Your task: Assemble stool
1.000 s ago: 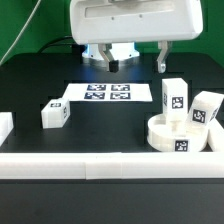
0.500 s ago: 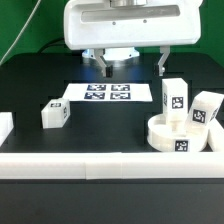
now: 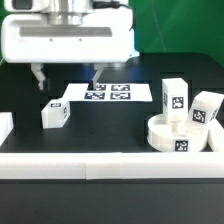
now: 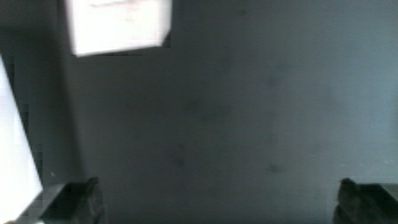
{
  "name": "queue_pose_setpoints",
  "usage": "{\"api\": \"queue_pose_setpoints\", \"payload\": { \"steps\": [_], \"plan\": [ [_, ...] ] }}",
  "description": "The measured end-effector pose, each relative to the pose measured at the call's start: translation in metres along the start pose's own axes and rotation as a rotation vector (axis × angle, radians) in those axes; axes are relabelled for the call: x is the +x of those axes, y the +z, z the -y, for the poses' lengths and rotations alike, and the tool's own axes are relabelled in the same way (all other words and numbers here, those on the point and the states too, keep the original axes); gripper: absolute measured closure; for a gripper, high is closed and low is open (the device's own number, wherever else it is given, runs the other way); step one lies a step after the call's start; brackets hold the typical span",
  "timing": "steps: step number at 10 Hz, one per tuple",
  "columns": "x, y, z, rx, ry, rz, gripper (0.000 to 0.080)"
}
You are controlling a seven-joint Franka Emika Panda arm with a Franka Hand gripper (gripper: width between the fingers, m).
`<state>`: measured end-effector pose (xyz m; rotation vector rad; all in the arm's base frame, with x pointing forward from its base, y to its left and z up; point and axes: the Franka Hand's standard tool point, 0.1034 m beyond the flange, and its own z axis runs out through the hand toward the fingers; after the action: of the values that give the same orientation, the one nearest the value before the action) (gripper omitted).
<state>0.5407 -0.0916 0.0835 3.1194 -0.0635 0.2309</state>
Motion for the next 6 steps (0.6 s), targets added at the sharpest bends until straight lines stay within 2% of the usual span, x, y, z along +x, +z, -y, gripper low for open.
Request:
{"api": "queue_pose_setpoints", "payload": {
  "steps": [3,5,6],
  "plan": [
    [-0.001,0.001,-0.002,-0.001,-0.001,0.001,0.0150],
    [-0.021,0.020,-0.033,-0.028,-0.004,0.020,0.0150],
    [-0.030,0.030,-0.041,-0.042,-0.010,0.027,0.0150]
  ]
}}
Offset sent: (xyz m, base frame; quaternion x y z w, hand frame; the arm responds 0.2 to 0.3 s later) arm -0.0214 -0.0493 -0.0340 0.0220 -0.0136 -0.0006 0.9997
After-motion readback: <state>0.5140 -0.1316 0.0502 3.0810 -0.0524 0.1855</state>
